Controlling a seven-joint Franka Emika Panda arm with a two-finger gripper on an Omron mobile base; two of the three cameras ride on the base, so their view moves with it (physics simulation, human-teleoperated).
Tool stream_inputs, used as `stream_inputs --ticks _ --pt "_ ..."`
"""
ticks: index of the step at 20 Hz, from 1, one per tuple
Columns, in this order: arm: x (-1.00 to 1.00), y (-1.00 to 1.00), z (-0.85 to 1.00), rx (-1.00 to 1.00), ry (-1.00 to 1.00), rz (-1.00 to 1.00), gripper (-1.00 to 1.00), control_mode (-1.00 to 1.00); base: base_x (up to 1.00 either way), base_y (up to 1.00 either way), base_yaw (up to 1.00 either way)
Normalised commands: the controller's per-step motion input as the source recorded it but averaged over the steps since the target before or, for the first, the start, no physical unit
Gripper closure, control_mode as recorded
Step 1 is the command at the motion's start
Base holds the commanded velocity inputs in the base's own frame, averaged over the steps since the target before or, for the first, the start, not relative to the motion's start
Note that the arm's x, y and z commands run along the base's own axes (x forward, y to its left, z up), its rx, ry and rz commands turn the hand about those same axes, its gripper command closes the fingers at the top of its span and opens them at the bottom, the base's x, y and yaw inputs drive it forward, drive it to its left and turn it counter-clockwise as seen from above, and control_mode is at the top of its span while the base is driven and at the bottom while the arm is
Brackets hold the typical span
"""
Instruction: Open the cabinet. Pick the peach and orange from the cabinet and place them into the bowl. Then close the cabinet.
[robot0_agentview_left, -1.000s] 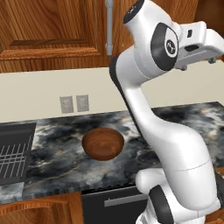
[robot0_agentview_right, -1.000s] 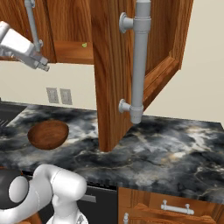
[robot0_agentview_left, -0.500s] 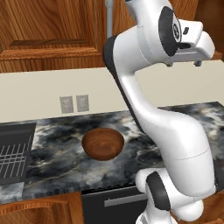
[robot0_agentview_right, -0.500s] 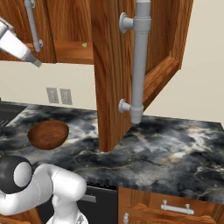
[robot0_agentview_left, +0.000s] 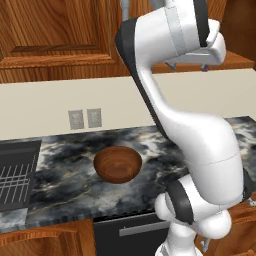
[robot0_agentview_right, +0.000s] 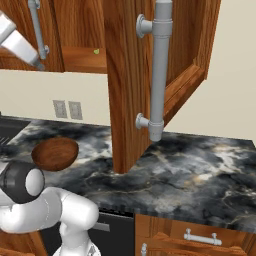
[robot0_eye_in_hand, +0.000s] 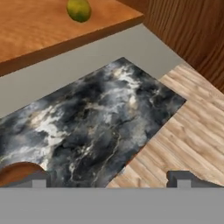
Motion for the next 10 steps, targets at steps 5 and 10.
stream_inputs --ticks 5,10 --pt "0.04 0.19 -0.02 0.02 -0.16 0.22 -1.0 -1.0 0.0 0.0 0.0" --pt "0.0 0.24 -0.27 0.0 -0.28 0.21 -1.0 -1.0 0.0 0.0 0.0"
